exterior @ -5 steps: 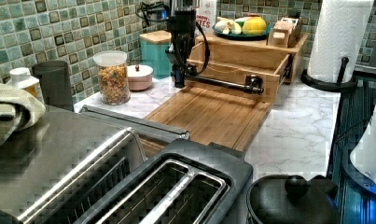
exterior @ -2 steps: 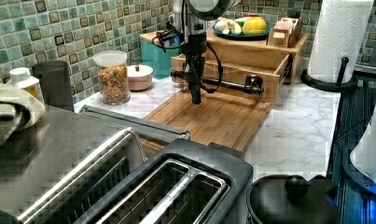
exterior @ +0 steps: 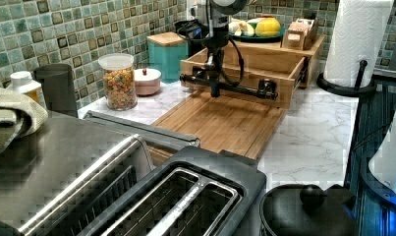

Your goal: Close the drawer.

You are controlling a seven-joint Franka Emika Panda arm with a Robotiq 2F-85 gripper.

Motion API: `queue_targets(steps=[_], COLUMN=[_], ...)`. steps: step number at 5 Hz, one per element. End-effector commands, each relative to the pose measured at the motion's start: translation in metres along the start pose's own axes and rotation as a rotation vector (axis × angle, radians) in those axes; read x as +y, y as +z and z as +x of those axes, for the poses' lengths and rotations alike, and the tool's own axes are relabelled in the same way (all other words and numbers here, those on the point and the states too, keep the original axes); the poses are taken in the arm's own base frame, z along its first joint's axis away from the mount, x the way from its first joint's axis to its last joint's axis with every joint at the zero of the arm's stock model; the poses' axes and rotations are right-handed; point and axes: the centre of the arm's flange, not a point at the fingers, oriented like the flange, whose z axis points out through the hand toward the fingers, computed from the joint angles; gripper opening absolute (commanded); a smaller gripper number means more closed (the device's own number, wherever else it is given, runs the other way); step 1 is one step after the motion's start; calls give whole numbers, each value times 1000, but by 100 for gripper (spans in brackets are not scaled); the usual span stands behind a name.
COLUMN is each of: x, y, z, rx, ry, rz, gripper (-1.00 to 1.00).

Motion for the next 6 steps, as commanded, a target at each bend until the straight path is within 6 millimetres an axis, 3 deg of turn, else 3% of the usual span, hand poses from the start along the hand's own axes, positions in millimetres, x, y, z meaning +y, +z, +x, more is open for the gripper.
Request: queue_targets(steps=[1, 3, 4, 5, 6], x=[191, 309, 360, 406, 415], y=[-24, -56, -53, -67, -77], z=[-59, -93, -99, -118, -123], rx=[105, 78, 80, 109, 95], ry=[224, 277, 240, 222, 264], rz=[-52, -99, -153, -224, -236], gripper=[-100, -100, -100, -100, -100])
